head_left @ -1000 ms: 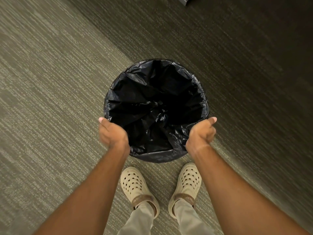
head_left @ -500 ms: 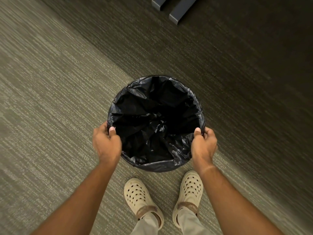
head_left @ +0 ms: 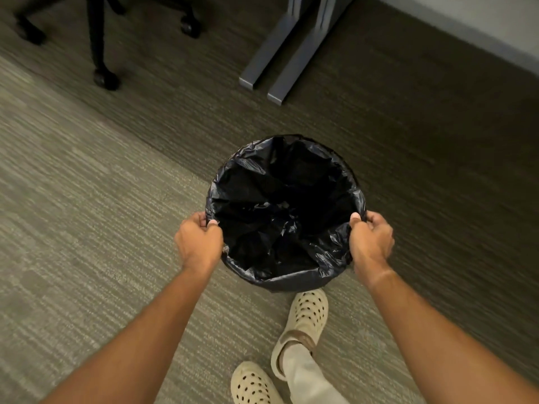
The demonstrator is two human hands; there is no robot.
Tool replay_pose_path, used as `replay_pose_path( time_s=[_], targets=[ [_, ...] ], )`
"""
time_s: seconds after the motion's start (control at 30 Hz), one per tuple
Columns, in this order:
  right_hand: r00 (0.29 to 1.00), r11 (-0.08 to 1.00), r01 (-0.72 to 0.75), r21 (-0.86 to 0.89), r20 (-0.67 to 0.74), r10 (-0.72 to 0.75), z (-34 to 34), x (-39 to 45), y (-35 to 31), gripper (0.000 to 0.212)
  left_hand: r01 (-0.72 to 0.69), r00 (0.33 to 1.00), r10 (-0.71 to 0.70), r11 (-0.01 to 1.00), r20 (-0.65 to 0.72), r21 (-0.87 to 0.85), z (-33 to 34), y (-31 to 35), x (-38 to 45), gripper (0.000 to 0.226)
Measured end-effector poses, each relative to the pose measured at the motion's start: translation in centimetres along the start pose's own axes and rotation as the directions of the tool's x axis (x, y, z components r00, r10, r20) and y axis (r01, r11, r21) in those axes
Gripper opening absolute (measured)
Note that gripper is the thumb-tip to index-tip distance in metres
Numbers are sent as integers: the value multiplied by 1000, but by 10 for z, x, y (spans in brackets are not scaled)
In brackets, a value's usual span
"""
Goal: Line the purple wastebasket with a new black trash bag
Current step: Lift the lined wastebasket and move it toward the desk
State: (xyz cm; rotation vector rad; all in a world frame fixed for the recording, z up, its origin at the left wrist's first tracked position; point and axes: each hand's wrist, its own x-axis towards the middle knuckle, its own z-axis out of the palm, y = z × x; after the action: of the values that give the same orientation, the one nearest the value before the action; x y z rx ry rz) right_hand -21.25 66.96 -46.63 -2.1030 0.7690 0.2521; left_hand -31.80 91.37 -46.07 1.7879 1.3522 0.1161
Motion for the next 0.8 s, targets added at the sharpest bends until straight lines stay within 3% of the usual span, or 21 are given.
replay_pose_path(
  time_s=[0.13, 0.27, 0.33, 0.53, 0.63, 0.8],
  targets=[
    [999, 999, -30, 21, -23, 31, 16, 35, -26, 29, -19, 1000, 18, 999, 16, 40, 16, 33, 27, 22],
    [995, 988, -103, 115, 6, 103, 31, 68, -52, 7, 16, 999, -18, 999, 38, 45, 36, 66, 56, 10],
    [996, 986, -87, 145, 39, 82, 40, 85, -65, 21, 12, 999, -15, 998, 41, 56, 47, 82, 72, 8],
    [995, 999, 26, 38, 97, -29, 56, 140, -93, 15, -5, 995, -5, 994, 98, 109, 84, 127, 121, 9],
    [994, 999, 29, 33, 101, -33, 63, 162, -110, 26, -29, 993, 11, 988, 114, 151, 98, 150, 141, 12],
    [996, 998, -3, 61, 86, -2, 75, 190, -130, 26, -85, 976, 26, 959, 215, 269, 120, 182, 169, 14]
  ],
)
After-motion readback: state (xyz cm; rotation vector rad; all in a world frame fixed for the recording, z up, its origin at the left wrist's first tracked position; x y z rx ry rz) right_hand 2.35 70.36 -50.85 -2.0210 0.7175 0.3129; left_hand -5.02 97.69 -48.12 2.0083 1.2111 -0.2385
